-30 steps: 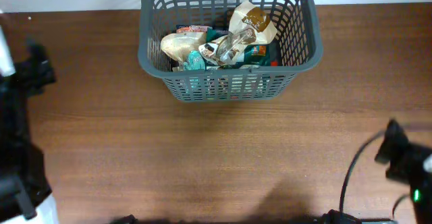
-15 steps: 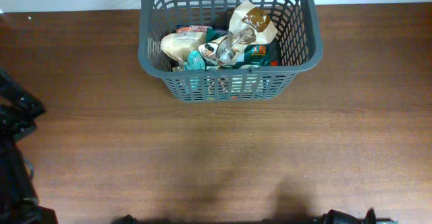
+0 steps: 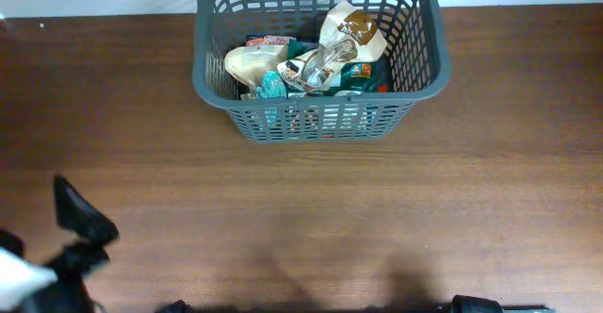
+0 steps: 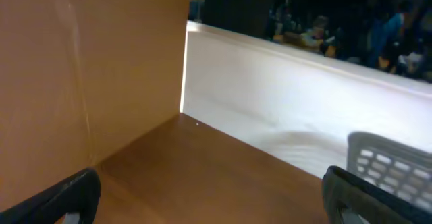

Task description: Pack container

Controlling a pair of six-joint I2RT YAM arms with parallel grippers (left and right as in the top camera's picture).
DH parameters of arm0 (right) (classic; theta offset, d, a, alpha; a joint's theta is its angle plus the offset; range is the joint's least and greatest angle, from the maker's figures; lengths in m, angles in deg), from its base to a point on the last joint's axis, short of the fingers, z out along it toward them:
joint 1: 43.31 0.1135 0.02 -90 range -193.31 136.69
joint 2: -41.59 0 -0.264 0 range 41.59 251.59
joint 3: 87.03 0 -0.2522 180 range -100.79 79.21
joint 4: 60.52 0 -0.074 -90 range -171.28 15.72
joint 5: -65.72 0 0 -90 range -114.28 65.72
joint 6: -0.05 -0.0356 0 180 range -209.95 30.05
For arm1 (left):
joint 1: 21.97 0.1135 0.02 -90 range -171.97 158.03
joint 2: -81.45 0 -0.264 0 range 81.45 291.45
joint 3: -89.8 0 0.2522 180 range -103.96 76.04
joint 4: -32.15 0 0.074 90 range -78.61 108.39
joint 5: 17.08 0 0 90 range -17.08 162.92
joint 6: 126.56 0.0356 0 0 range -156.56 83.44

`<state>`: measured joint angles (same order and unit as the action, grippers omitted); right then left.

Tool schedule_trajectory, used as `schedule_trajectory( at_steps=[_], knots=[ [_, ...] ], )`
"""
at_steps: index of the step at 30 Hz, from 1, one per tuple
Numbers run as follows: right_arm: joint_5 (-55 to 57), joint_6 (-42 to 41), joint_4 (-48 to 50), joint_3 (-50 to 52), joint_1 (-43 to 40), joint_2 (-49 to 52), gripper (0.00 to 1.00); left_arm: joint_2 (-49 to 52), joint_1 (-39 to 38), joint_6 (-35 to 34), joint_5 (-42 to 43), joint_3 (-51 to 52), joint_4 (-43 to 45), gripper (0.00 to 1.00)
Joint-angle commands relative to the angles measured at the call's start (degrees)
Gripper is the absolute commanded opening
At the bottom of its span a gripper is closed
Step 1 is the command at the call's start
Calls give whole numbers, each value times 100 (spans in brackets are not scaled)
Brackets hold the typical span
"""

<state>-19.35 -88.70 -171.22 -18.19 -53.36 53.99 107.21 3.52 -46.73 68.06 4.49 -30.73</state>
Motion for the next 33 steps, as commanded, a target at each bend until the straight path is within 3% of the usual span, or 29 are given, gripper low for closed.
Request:
schedule_trajectory(
  at_steps=[1, 11, 15, 23, 33],
  knots=[
    [-17, -44, -37, 0, 188, -109, 99, -428, -98, -70, 50, 472, -243, 99],
    [-37, -44, -39, 76, 623, -326, 99, -1217, -175, -42, 704, 1711, -931, 99],
    [-39, -44, -39, 382, 634, -566, 99, -1220, -391, 313, 706, 2310, -964, 99],
    [-737, -44, 33, 1147, 656, -876, 99, -1217, -601, 507, 549, 3139, -46, 99],
    [-1261, -42, 1338, 2527, 822, -911, 99, -1196, -890, 442, 98, 3687, 616, 99]
  ],
)
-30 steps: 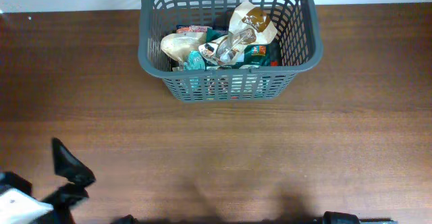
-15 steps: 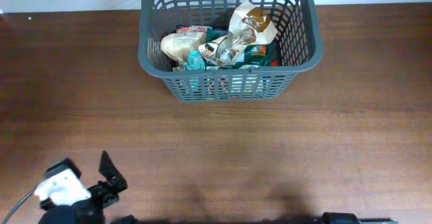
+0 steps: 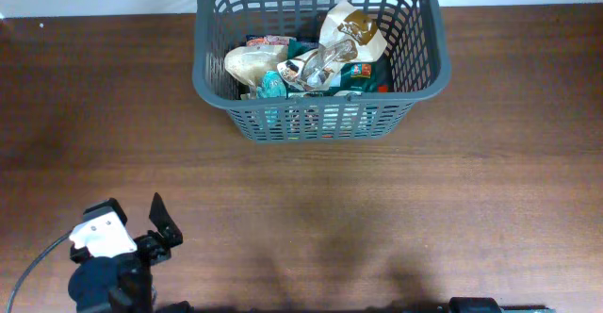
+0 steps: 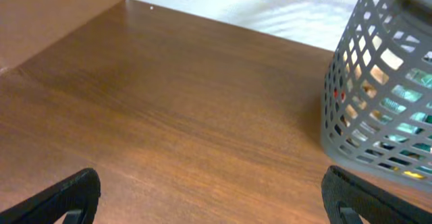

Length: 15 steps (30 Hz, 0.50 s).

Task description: Pack container

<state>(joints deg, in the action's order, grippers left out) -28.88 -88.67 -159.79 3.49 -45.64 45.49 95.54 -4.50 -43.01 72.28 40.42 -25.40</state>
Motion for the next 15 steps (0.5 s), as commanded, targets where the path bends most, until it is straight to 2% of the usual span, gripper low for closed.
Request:
schedule_trajectory(
  at_steps=[1, 7, 15],
  knots=[
    [-396, -44, 358, 551, 50, -61, 99, -28, -111, 70, -448, 109, 92, 99],
    [-597, -48, 1113, 1585, 48, -59, 99, -28, -455, 72, -584, 122, 92, 99],
    [-850, -44, 1558, 1766, 48, -61, 99, -28, -575, 72, -584, 122, 87, 99]
  ],
)
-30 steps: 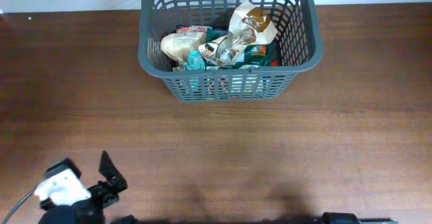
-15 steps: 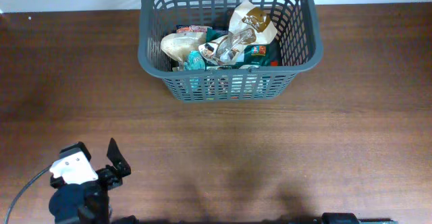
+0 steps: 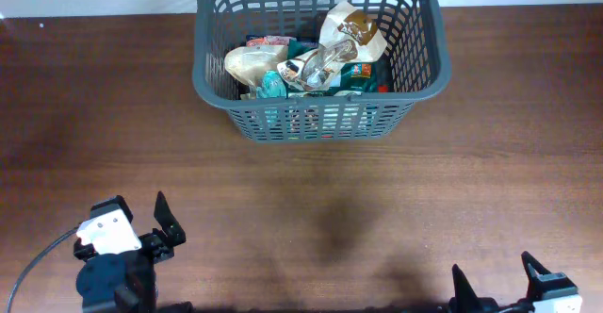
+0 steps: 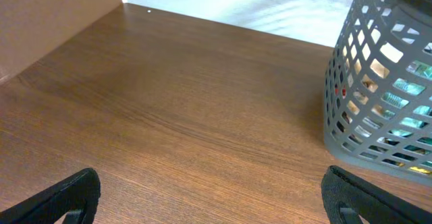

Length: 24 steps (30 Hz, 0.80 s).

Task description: Pack container

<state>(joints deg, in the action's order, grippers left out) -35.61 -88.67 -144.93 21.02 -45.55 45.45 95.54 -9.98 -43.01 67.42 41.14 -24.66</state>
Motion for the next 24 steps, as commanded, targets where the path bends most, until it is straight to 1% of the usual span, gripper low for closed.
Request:
schedule_trajectory(
  at_steps=[1, 11, 14, 17, 19, 22, 24],
  knots=[
    [-177, -44, 66, 13, 39, -57, 99, -28, -26, 72, -98, 50, 13, 99],
    [-109, -11, -24, 13, 39, -55, 99, -28, -26, 72, -98, 50, 13, 99],
    [511, 299, 251, 13, 39, -55, 99, -28, -26, 72, -98, 50, 13, 99],
    [907, 302, 590, 13, 39, -55, 99, -28, -26, 72, -98, 50, 13, 99],
    [925, 304, 1016, 44, 31, -55, 99, -28, -26, 72, -98, 50, 13, 99],
    [990, 302, 2398, 337, 28, -66, 99, -28, -26, 72, -98, 50, 13, 99],
    [1075, 302, 3536, 708, 28, -133, 99, -28, -26, 72, -98, 50, 13, 99]
  ],
)
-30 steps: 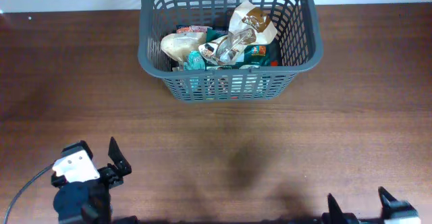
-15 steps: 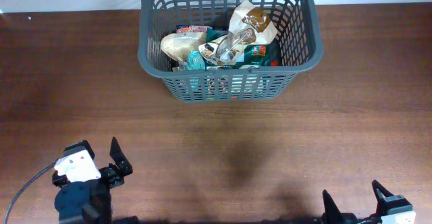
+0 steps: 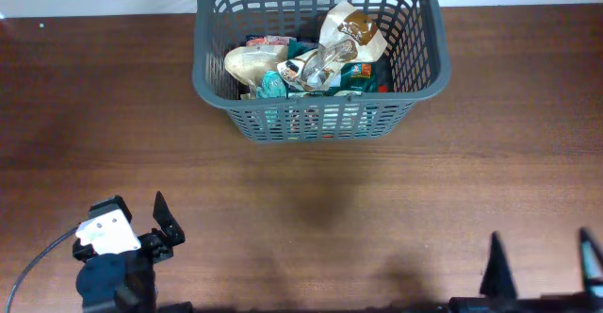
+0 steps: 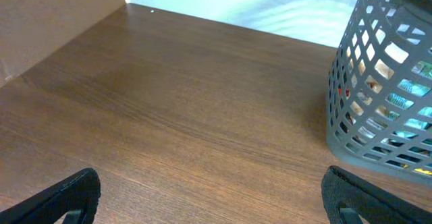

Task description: Pack container

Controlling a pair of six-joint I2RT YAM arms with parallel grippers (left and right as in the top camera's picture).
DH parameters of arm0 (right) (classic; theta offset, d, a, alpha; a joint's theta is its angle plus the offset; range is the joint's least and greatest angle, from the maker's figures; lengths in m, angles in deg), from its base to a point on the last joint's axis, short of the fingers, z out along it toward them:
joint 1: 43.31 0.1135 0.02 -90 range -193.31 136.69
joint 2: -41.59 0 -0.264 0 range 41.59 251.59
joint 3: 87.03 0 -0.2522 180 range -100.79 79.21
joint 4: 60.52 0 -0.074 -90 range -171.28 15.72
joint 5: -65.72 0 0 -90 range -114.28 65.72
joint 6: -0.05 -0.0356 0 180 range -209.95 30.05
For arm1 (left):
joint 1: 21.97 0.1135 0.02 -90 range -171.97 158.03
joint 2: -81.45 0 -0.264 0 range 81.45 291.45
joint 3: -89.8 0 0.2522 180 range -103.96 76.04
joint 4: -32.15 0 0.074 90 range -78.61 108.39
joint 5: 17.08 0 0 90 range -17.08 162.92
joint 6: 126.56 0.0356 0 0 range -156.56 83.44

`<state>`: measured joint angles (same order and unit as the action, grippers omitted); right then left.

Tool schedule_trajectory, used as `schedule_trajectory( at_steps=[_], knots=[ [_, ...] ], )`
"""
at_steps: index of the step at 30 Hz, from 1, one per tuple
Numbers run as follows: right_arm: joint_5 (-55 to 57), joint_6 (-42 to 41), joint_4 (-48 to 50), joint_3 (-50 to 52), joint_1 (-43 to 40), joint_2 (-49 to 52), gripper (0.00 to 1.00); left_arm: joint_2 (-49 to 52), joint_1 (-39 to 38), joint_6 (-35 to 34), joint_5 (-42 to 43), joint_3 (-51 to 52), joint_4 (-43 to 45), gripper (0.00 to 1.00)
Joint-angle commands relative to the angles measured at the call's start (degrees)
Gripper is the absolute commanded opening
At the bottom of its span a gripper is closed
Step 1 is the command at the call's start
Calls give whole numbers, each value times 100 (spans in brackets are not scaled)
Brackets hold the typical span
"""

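Note:
The grey plastic basket [image 3: 318, 54] stands at the far middle of the table, holding several snack packets: a cream one [image 3: 250, 65], a white-brown bag [image 3: 350, 28] and teal ones. The left wrist view shows the basket's wall [image 4: 385, 82] at the right. My left gripper [image 3: 138, 217] rests at the near left, open, with bare wood between its fingers [image 4: 71, 193]. Two dark fingers of my right gripper [image 3: 542, 261] rise at the near right edge, wide apart and open, with nothing between them.
The brown wooden table [image 3: 311, 200] stretches between the grippers and the basket. A white wall runs behind the table's far edge. A tan board [image 4: 47, 21] borders the table's left side.
My right gripper's fingers have shifted to the right along the near edge and show taller in the overhead view. The left gripper and the basket are as they were.
My left gripper was at the far-left near corner, its camera facing the side board. Then it sat at the near left facing the basket, open, and has stayed there. The right gripper's fingers came into view at the near right and now stand further right.

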<state>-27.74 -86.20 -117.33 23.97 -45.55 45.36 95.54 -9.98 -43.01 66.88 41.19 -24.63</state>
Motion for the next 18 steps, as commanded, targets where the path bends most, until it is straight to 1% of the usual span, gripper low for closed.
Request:
schedule_trajectory(
  at_steps=[1, 5, 9, 12, 16, 18],
  knots=[
    [289, 55, 1349, 643, 31, -170, 99, -28, -26, 72, -44, 46, 11, 99],
    [190, 52, 3318, 1731, 31, -352, 99, -28, -26, 72, -44, 46, 11, 99],
    [72, 52, 4249, 2627, 28, -352, 99, -28, -26, 72, -44, 46, 11, 99],
    [146, 59, 5268, 3427, 31, -352, 99, -28, -26, 72, -44, 46, 11, 99],
    [313, 109, 6343, 4358, 31, -352, 99, -28, -26, 72, -44, 46, 11, 99],
    [313, 205, 6616, 4719, 28, -352, 99, -28, -26, 72, -44, 46, 11, 99]
  ],
)
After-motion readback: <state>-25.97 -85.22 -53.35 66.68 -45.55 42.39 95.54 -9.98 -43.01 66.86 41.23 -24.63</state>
